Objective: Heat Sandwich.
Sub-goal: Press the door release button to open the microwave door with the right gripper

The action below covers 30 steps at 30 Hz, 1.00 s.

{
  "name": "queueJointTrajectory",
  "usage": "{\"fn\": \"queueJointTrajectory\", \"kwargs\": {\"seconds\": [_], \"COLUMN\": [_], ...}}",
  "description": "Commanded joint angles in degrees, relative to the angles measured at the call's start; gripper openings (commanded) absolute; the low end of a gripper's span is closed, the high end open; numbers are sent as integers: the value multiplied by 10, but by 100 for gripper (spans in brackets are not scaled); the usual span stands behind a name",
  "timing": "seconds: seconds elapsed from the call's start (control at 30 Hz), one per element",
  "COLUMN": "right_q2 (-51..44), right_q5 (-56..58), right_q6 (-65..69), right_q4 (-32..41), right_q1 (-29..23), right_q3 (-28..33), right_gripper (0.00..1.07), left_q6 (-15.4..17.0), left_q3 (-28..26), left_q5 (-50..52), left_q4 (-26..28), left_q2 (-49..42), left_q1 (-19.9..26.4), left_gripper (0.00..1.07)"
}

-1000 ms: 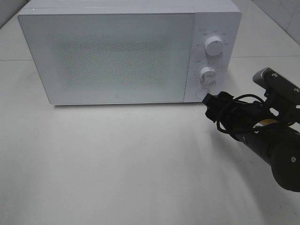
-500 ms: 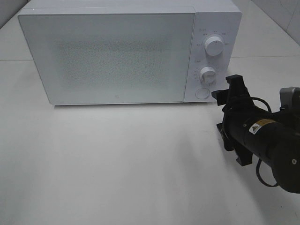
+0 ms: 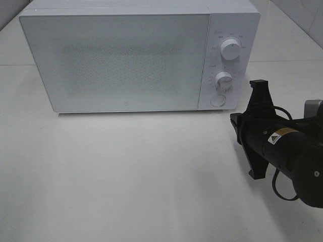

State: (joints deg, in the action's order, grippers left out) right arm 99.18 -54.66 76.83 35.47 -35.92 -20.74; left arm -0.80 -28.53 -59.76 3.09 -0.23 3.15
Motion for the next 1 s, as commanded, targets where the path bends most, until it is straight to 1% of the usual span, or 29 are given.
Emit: {"fn": "queueJointTrajectory", "kwargs": {"seconds": [0.03, 0.27, 0.4, 0.43, 0.5, 0.6, 0.8, 1.0], "right_q2": [-2, -2, 6, 18, 26, 52, 71, 99], "right_q5": [2, 18, 40, 45, 46, 47, 48, 63], "right_q6": [8, 7, 0, 1, 1, 7, 6, 7], "right_q4": [-7, -7, -7, -21, -29, -64, -67, -84], "right_q1": [-2, -1, 2, 15, 22, 38, 49, 74], "right_q3": [1, -7, -30, -40, -44, -66, -91, -120], "right_gripper": [1, 1, 1, 1, 1, 1, 0, 0], "left_q6": [0, 0, 0, 0, 0, 0, 1, 1], "left_q3": [2, 2, 2, 2, 2, 2, 2, 2], "left_q5": [5, 5, 5, 5, 5, 5, 5, 5], "left_q4": [5, 5, 5, 5, 5, 5, 5, 5], "left_q2": [-16, -16, -16, -16, -16, -16, -16, -16], "left_q1": [2, 2, 2, 2, 2, 2, 2, 2], "left_gripper": [101, 101, 101, 101, 101, 101, 101, 101]}}
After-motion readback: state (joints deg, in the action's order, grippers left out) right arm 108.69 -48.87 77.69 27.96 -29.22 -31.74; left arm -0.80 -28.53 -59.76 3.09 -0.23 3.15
